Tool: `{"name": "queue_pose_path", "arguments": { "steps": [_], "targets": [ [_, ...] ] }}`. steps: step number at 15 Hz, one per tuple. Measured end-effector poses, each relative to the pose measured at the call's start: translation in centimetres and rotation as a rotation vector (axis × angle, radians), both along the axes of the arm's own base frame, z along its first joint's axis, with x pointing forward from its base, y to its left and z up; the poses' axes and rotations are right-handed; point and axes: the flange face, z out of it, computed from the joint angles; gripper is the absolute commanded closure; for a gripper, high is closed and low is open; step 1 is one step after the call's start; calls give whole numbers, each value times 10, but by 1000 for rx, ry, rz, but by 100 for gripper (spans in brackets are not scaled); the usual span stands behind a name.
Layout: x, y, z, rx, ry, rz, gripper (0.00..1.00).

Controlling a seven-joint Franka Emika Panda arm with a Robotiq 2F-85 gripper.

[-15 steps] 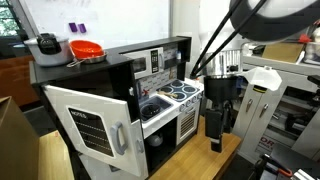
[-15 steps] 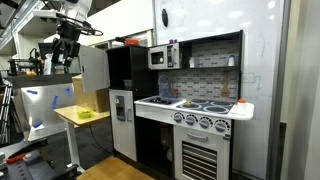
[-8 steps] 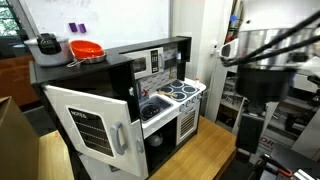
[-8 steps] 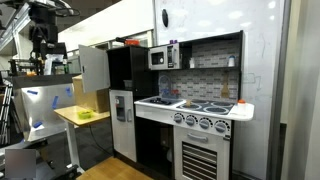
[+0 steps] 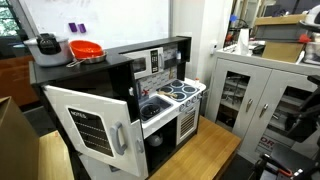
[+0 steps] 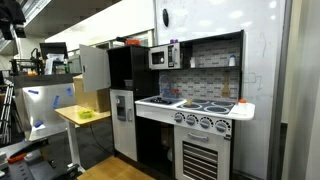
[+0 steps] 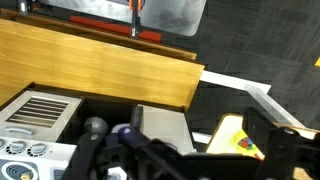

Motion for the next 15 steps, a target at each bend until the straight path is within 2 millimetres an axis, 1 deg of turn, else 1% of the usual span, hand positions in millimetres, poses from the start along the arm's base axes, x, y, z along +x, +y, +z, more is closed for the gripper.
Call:
{"name": "queue_pose_path", "arguments": {
  "steps": [3, 15],
  "targets": [
    [3, 0, -4, -5, 13, -4, 0],
    [3, 0, -4, -5, 13, -4, 0]
  ]
}}
